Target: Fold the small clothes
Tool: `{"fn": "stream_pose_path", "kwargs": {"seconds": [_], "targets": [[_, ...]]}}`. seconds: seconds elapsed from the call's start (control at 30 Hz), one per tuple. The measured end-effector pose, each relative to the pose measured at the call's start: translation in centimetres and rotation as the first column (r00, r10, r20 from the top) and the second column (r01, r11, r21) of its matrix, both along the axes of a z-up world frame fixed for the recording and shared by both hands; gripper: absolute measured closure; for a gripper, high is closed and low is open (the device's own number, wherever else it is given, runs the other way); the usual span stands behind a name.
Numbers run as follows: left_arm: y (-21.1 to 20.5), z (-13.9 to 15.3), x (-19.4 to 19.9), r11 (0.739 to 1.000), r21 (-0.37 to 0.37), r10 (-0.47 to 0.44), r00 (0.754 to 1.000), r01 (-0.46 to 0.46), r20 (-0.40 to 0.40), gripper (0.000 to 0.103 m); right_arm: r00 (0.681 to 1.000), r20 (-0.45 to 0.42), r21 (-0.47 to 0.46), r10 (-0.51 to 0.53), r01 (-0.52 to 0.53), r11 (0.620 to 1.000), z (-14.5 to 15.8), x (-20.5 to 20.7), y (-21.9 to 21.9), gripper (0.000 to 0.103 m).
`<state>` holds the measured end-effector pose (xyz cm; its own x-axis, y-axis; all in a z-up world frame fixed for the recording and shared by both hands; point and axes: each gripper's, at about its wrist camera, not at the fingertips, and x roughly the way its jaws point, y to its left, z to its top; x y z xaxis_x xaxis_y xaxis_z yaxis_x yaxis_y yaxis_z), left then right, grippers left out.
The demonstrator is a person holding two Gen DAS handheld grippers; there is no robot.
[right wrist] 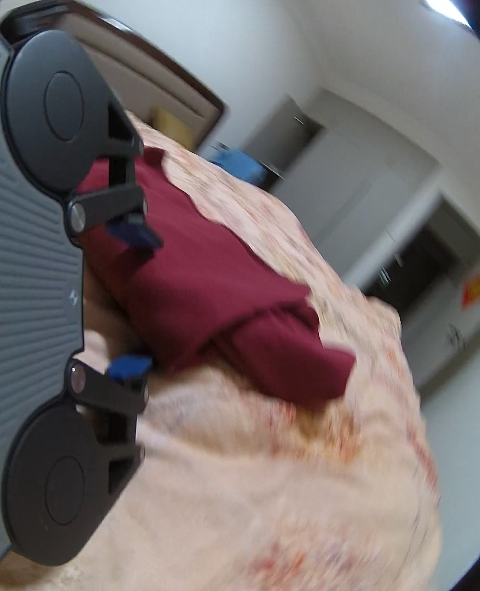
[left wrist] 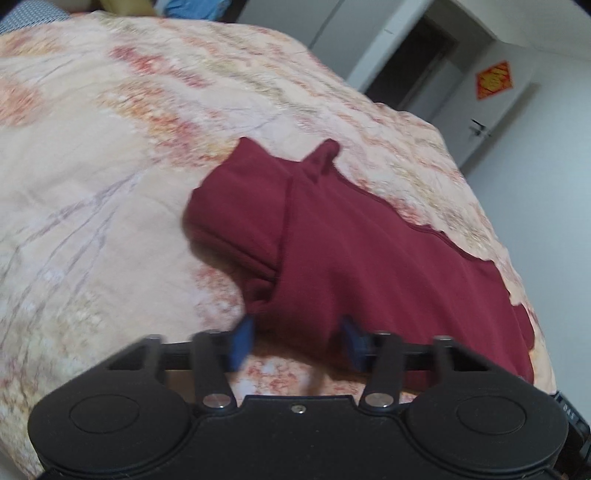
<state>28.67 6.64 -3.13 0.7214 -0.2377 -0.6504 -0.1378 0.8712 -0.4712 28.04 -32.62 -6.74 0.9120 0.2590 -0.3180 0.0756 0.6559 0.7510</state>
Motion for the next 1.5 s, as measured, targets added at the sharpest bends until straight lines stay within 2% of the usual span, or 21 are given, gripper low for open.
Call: {"fn": "stream_pose_path", "kwargs": {"seconds": [0.03,0.1,0.13,0.2,0.27,0.37,0.57,0.7,0.8,0.93,1.03,1.1,1.13,1.2,1.23,1.3,1.33,1.4,1.5], "targets": [[0.1,-0.1,0.2,1.0,-0.007,0.003,1.0,-0.003,-0.011,0.068,1.0,-0.005,0.002,-0.015,0.015,1.0,0.0,0.1,0.0,0.054],[0.2,0.1,0.6,1.0,-0.03,-0.007,1.0,0.007,-0.015,0.087,0.999,-0.012,-0.027,-0.043,0.043,0.999,0.2,-0.1,0.0,0.066],[0.1,0.4,0.8,0.999,-0.037,-0.021,1.0,0.021,-0.009,0.088,0.999,-0.012,-0.054,-0.052,0.051,0.997,0.5,-0.1,0.2,0.071],[0.0,1.2,0.7,0.999,-0.017,-0.032,0.999,0.032,0.014,0.091,0.999,-0.004,-0.115,-0.053,0.052,0.992,1.4,-0.3,0.8,0.086],[-0.2,2.5,0.5,1.0,-0.002,-0.029,0.999,0.029,0.043,0.092,0.998,0.017,-0.174,-0.053,0.055,0.983,2.7,-0.6,1.2,0.09],[-0.1,4.2,-0.3,1.0,0.004,-0.019,0.997,0.018,0.08,0.093,0.998,0.06,-0.231,-0.037,0.05,0.972,5.1,-1.2,1.6,0.092],[0.2,5.0,-4.0,0.999,-0.008,-0.039,0.996,0.04,0.085,0.093,0.998,0.069,-0.221,0.007,0.009,0.975,7.2,-4.1,0.6,0.093],[0.3,4.0,-7.5,0.999,-0.006,-0.049,0.996,0.05,0.069,0.093,0.999,0.047,-0.233,0.023,-0.011,0.972,6.9,-7.7,0.3,0.093],[-0.4,2.7,-8.3,0.998,0.047,-0.053,0.997,0.051,0.052,0.092,0.999,0.013,-0.281,0.044,-0.039,0.959,5.5,-9.5,0.7,0.093],[-1.2,1.9,-8.0,0.995,0.088,-0.049,0.998,0.045,0.045,0.091,0.999,-0.038,-0.235,0.03,-0.038,0.971,3.2,-9.5,0.5,0.092],[-1.7,1.9,-7.9,0.991,0.127,-0.047,0.998,0.041,0.042,0.088,0.999,-0.049,-0.247,0.01,-0.021,0.969,2.5,-9.5,0.9,0.087],[-1.8,1.8,-7.7,0.989,0.145,-0.037,0.999,0.032,0.029,0.082,0.999,-0.047,-0.278,0.002,-0.015,0.96,2.4,-9.9,1.2,0.075],[-1.9,1.7,-7.7,0.988,0.15,-0.03,0.999,0.026,0.024,0.082,0.999,-0.046,-0.296,0.003,-0.017,0.955,2.2,-10.0,1.2,0.073],[-1.8,1.5,-7.5,0.988,0.152,-0.023,1.0,0.02,0.013,0.077,0.999,-0.043,-0.319,0.005,-0.018,0.948,2.3,-10.1,1.4,0.055],[-1.8,1.5,-7.4,0.988,0.155,-0.021,1.0,0.019,0.009,0.076,0.999,-0.039,-0.326,0.005,-0.017,0.945,2.3,-10.2,1.3,0.051],[-1.7,1.5,-7.3,0.987,0.159,-0.015,1.0,0.014,0.007,0.063,1.0,-0.031,-0.347,-0.004,-0.007,0.938,2.5,-10.4,1.2,0.037],[-1.7,1.5,-7.3,0.987,0.163,-0.013,1.0,0.011,0.008,0.058,1.0,-0.025,-0.36,-0.014,0.004,0.933,2.6,-10.6,1.2,0.033],[-1.7,1.5,-7.3,0.984,0.178,-0.001,1.0,-0.001,0.008,0.041,0.999,-0.014,-0.387,-0.038,0.029,0.921,2.8,-10.8,1.1,0.019],[-1.8,1.5,-7.2,0.978,0.209,0.01,1.0,-0.01,0.004,0.031,0.998,-0.004,-0.415,-0.062,0.055,0.908,3.0,-10.8,0.9,0.01]]}}
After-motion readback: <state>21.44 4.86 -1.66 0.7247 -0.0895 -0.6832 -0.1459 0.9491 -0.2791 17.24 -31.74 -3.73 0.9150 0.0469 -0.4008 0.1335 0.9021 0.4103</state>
